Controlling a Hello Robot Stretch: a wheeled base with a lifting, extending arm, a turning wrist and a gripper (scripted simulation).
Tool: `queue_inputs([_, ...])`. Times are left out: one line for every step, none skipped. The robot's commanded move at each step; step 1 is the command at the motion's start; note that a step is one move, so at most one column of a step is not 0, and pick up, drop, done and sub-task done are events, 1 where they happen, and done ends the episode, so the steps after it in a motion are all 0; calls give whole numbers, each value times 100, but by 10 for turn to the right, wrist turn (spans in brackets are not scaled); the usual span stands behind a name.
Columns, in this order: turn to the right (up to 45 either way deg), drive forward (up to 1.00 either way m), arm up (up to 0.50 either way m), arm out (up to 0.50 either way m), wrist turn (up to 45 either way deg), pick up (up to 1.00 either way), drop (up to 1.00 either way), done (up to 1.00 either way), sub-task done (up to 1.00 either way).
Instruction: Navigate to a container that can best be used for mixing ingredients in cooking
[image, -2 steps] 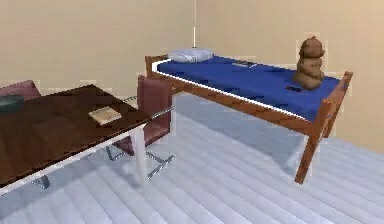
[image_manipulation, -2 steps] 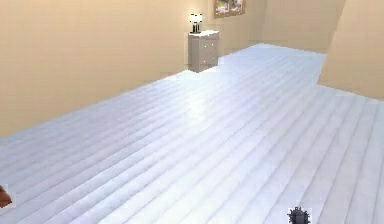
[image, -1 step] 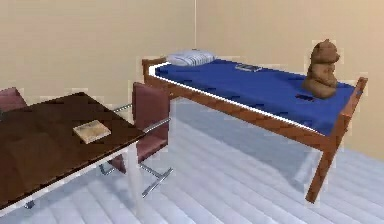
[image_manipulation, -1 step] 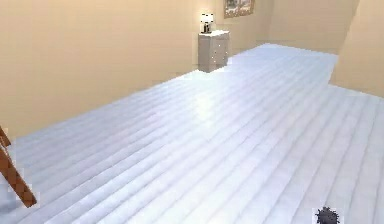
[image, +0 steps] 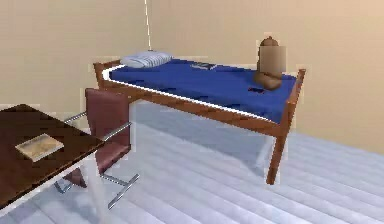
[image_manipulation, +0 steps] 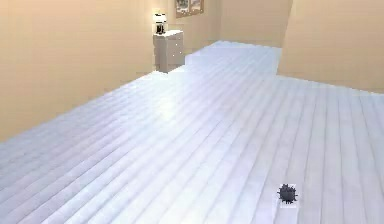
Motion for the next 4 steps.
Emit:
queue_inputs([0,100,0,0,0,0,0,0,0])
queue_inputs([60,0,0,0,0,0,0,0,0])
queue_inputs([0,20,0,0,0,0,0,0,0])
queue_inputs([-180,0,0,0,0,0,0,0,0])
